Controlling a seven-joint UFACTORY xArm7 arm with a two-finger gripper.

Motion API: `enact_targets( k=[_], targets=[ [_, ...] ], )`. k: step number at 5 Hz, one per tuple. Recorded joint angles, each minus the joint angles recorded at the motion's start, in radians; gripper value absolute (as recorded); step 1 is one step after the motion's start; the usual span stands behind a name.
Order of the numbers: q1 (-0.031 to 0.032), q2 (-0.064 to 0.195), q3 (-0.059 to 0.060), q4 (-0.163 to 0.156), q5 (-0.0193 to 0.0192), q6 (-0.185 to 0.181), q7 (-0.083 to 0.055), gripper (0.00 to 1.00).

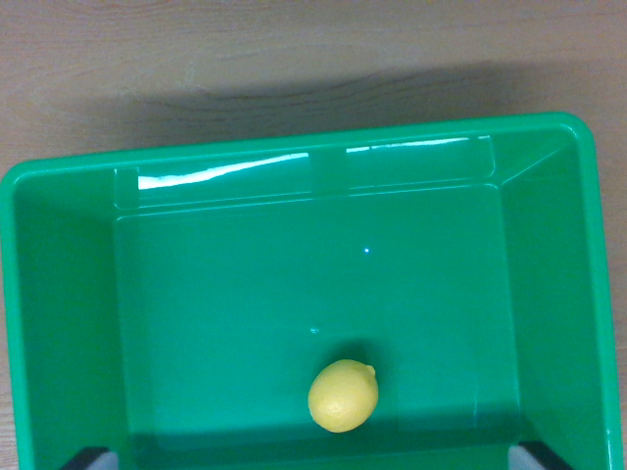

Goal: Pick fruit

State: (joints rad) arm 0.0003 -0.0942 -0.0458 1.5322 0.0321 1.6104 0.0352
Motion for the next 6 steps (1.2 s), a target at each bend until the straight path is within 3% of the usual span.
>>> enact_targets(
  k=[4,5,6],
  targets=[
    [-0.0012,0.005,0.000,-0.017,0.0005,-0.017,0.012,0.00],
    [-0.0025,0.010,0.000,-0.036,0.0011,-0.036,0.024,0.00],
    [-0.0025,0.010,0.000,-0.036,0.0011,-0.036,0.024,0.00]
  ],
)
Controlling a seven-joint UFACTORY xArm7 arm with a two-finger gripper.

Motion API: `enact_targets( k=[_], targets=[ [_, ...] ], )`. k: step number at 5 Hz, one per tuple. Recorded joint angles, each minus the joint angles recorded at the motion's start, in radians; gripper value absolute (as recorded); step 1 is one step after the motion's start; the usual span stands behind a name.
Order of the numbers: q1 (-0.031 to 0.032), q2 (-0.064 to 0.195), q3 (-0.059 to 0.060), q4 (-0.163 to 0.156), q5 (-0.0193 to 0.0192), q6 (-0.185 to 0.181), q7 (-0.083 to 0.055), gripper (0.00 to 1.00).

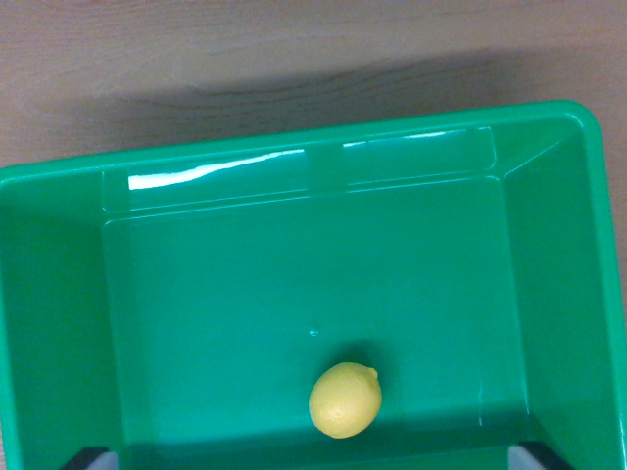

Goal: Pick fruit

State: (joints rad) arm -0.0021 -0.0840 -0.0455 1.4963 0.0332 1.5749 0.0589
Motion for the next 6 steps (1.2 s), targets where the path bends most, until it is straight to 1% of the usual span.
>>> enact_targets(
  k=[1,2,3,4,5,6],
  targets=[
    [-0.0016,0.007,0.000,-0.024,0.0007,-0.024,0.016,0.00],
    [-0.0016,0.007,0.000,-0.024,0.0007,-0.024,0.016,0.00],
    [-0.0036,0.015,0.000,-0.053,0.0016,-0.053,0.035,0.00],
    [-0.0036,0.015,0.000,-0.053,0.0016,-0.053,0.035,0.00],
    [-0.0059,0.025,0.001,-0.086,0.0026,-0.086,0.057,0.00],
    [-0.0059,0.025,0.001,-0.086,0.0026,-0.086,0.057,0.00]
  ],
)
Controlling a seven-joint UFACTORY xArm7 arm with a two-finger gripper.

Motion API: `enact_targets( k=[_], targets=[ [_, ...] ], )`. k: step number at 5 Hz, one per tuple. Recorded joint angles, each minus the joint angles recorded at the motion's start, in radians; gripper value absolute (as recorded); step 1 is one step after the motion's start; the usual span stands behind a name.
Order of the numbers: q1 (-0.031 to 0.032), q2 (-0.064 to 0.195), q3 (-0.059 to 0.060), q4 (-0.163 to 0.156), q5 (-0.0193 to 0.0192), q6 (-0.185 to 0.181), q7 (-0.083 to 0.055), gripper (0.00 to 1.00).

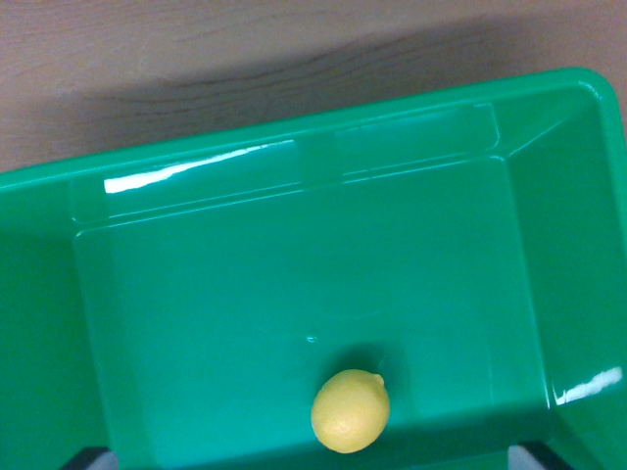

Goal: Pick fruit

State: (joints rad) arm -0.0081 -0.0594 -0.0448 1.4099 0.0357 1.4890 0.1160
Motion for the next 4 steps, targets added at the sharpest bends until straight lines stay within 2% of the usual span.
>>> enact_targets(
  k=[1,2,3,4],
  targets=[
    [-0.0026,0.011,0.000,-0.037,0.0011,-0.037,0.025,0.00],
    [-0.0026,0.011,0.000,-0.037,0.0011,-0.037,0.025,0.00],
    [-0.0052,0.022,0.001,-0.076,0.0022,-0.075,0.050,0.00],
    [-0.0052,0.022,0.001,-0.076,0.0022,-0.075,0.050,0.00]
  ],
)
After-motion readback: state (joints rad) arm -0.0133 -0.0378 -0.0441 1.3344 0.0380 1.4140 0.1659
